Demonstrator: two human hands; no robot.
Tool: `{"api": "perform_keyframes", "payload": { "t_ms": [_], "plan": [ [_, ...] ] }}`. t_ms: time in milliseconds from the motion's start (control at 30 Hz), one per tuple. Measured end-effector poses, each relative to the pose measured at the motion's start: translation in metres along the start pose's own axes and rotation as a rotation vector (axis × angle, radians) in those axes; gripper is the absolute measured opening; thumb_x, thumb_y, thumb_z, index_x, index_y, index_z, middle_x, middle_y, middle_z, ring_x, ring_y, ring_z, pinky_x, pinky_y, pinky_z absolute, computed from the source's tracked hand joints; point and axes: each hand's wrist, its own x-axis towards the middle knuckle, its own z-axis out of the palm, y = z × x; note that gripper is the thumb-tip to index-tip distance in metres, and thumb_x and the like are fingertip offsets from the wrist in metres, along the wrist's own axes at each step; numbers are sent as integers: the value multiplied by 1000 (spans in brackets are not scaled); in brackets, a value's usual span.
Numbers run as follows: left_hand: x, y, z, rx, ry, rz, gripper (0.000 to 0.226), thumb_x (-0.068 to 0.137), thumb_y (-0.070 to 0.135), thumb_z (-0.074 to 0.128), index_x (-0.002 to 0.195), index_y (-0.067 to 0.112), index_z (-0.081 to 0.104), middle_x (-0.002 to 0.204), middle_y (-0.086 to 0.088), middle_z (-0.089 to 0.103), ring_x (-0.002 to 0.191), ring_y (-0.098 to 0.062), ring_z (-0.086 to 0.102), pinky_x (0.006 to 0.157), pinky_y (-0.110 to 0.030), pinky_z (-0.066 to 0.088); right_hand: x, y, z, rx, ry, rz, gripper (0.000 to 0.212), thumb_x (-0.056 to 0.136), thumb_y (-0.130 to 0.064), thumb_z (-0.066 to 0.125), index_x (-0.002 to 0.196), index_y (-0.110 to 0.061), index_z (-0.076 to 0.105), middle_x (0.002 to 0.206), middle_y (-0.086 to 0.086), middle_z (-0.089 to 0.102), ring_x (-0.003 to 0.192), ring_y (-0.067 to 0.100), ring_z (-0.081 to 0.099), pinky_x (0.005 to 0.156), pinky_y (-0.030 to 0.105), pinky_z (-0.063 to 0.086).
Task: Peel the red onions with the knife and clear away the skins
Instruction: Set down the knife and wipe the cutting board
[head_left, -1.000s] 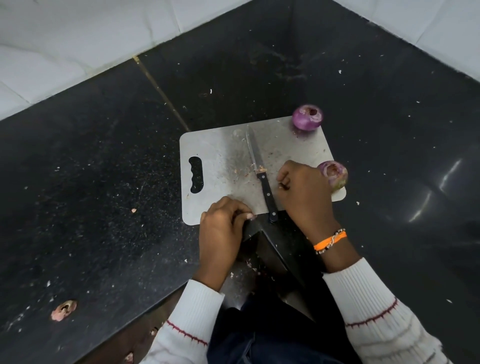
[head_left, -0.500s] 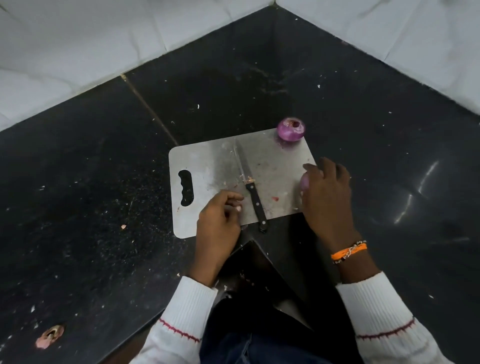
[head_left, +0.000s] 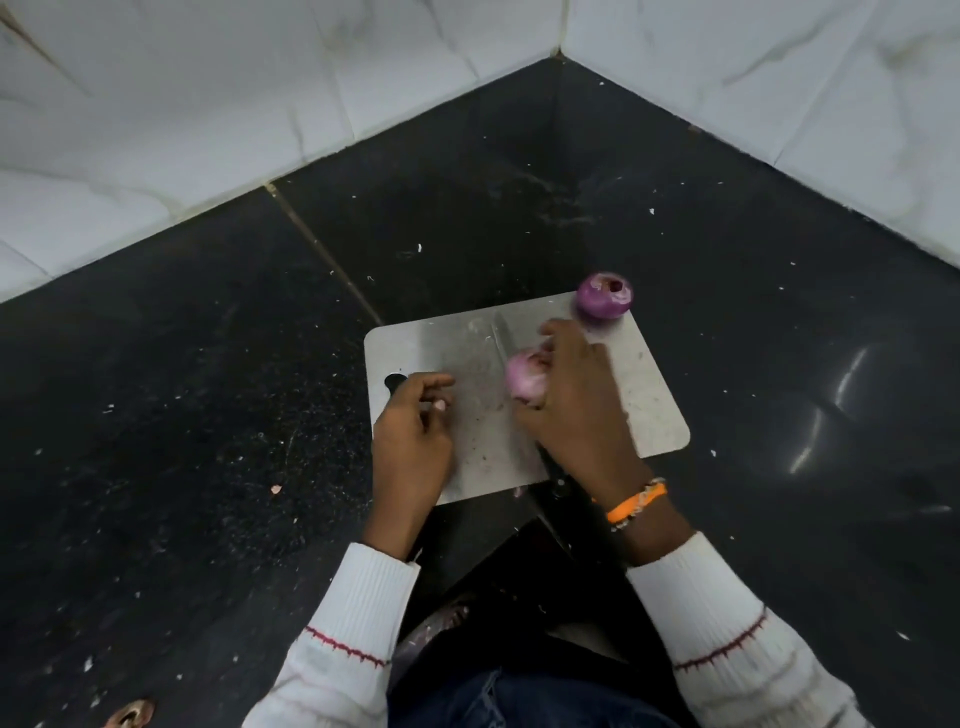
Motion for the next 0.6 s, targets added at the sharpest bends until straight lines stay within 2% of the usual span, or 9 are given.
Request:
{"api": "perform_keyframes", "payload": {
  "t_ms": [100, 167, 233, 300, 400, 500, 600],
  "plan": [
    [7, -9, -6, 2, 33, -21, 37, 86, -9, 44, 106, 17, 61, 101, -3, 64, 95, -12, 60, 85, -21, 48, 8, -19, 30, -12, -125, -96, 72, 71, -15, 75, 131, -13, 36, 132, 7, 47, 114, 24, 42, 89, 26, 36],
    [10, -12, -7, 0, 31, -25, 37, 86, -9, 44, 107, 17, 61, 104, -2, 64, 97, -12, 60, 88, -24, 49, 11, -17, 39, -3, -178, -90, 75, 71, -17, 76, 133, -13, 34, 134, 7, 46, 117, 25, 41, 93, 29, 37],
    [11, -13, -6, 16, 6, -32, 34, 86, -5, 50, 109, 17, 61, 106, -2, 62, 95, -10, 59, 86, -20, 48, 10, -8, 35, 23, -169, -47, 77, 70, -22, 76, 134, -14, 34, 133, 5, 46, 116, 24, 40, 94, 33, 39],
    [13, -12, -4, 53, -27, -42, 36, 83, 0, 60, 115, 16, 59, 109, -1, 59, 91, -9, 57, 82, -16, 48, 5, 4, 28, -33, -111, -16, 68, 74, -24, 73, 131, -14, 37, 130, 6, 45, 113, 23, 40, 91, 34, 41],
    [18, -9, 0, 80, -99, -63, 55, 74, 12, 75, 124, 17, 53, 113, 3, 52, 95, -10, 55, 85, -22, 48, -7, 18, 21, -114, -81, 31, 51, 80, -21, 67, 124, -12, 41, 124, 8, 46, 109, 22, 44, 83, 28, 39],
    [22, -6, 7, 108, -144, -56, 67, 67, 15, 81, 127, 17, 51, 116, 0, 50, 102, -13, 55, 90, -25, 47, -7, 24, 18, -83, -86, 71, 35, 83, -16, 62, 112, -12, 44, 106, 8, 56, 87, 18, 52, 68, 22, 35],
    [24, -6, 14, 152, -141, -41, 67, 65, 11, 82, 125, 16, 52, 119, -3, 50, 107, -18, 54, 96, -35, 48, -1, 30, 11, -124, -55, 87, 26, 84, -14, 59, 104, -13, 43, 94, 8, 58, 74, 16, 46, 61, 25, 32]
  ]
}}
